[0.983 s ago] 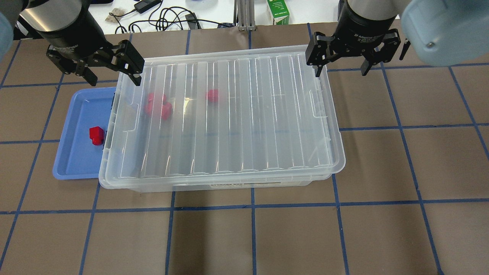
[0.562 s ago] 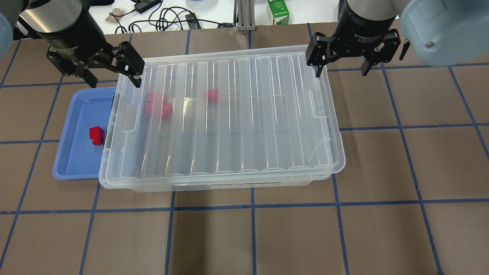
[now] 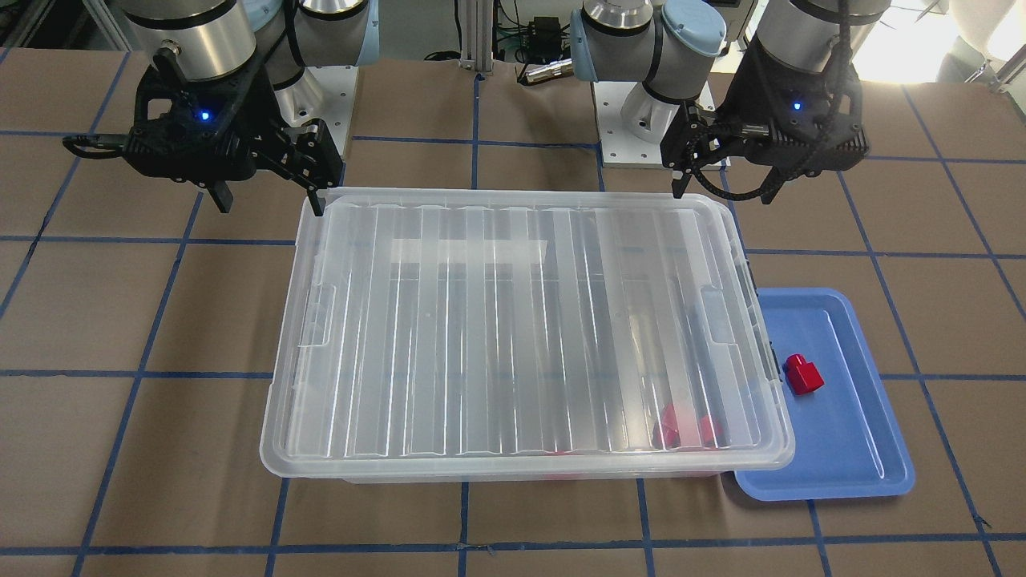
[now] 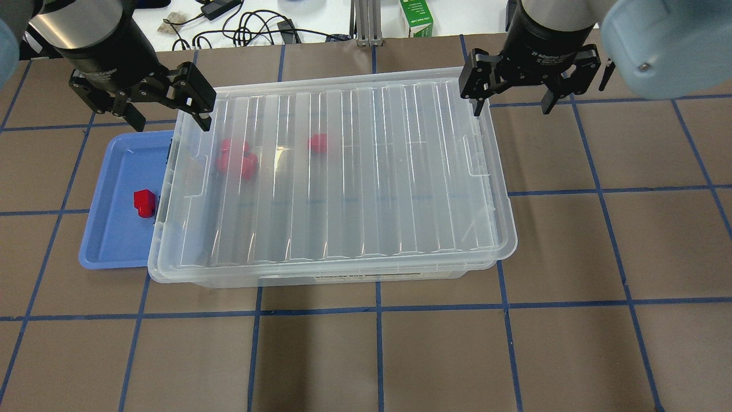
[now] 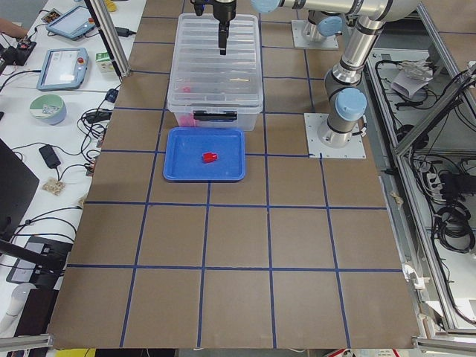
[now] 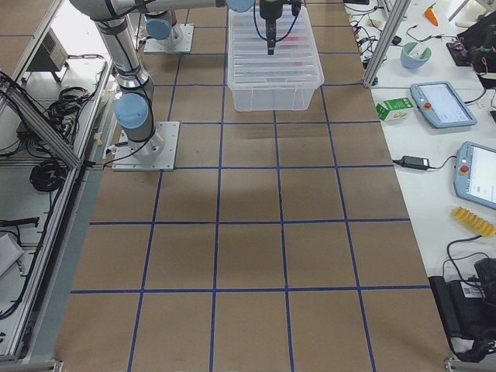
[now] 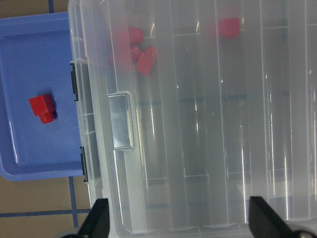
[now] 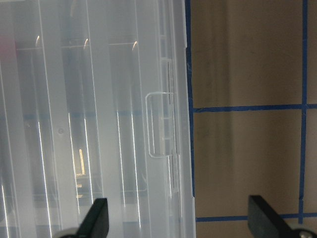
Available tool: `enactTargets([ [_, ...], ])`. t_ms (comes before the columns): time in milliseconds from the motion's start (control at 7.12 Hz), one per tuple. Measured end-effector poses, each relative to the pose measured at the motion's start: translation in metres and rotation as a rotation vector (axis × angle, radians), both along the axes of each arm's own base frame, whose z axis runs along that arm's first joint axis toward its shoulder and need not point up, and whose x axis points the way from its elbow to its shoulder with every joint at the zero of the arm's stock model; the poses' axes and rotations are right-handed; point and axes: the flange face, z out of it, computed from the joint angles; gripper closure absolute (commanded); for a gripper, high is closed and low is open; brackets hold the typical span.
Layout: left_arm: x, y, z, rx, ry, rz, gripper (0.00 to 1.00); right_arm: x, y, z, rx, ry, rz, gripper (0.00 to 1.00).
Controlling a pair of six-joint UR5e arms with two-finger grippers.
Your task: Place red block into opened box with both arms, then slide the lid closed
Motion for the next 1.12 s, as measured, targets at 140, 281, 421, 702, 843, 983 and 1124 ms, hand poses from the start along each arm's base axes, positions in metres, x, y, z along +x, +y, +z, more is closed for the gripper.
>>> enactTargets([
  [140, 0.0, 0.0, 0.0, -0.001, 0.001, 0.001, 0.0, 0.0, -0.003, -0.009, 0.015, 0.006, -0.001, 0.0],
  [281, 0.0, 0.0, 0.0, -0.002, 0.001, 0.001, 0.0, 0.0, -0.011, -0.027, 0.024, 0.01, 0.0, 0.0],
  [421, 0.0, 0.0, 0.0, 0.0, 0.0, -0.001, 0.0, 0.001, -0.022, -0.051, 0.03, 0.013, 0.0, 0.0],
  [702, 0.0, -0.001, -0.001, 0.003, -0.002, -0.003, 0.0, 0.001, -0.043, -0.112, 0.051, 0.016, -0.001, 0.0],
  [843, 0.004, -0.002, -0.002, 0.005, -0.007, -0.011, 0.0, 0.002, -0.05, -0.135, 0.055, 0.017, -0.001, 0.0],
  [983, 0.02, -0.007, -0.007, 0.016, -0.011, -0.019, 0.0, 0.001, -0.054, -0.147, 0.059, 0.017, -0.002, 0.0],
  [1124, 0.058, -0.017, -0.018, 0.037, -0.002, -0.017, 0.0, -0.002, -0.057, -0.153, 0.061, 0.022, -0.001, 0.0],
])
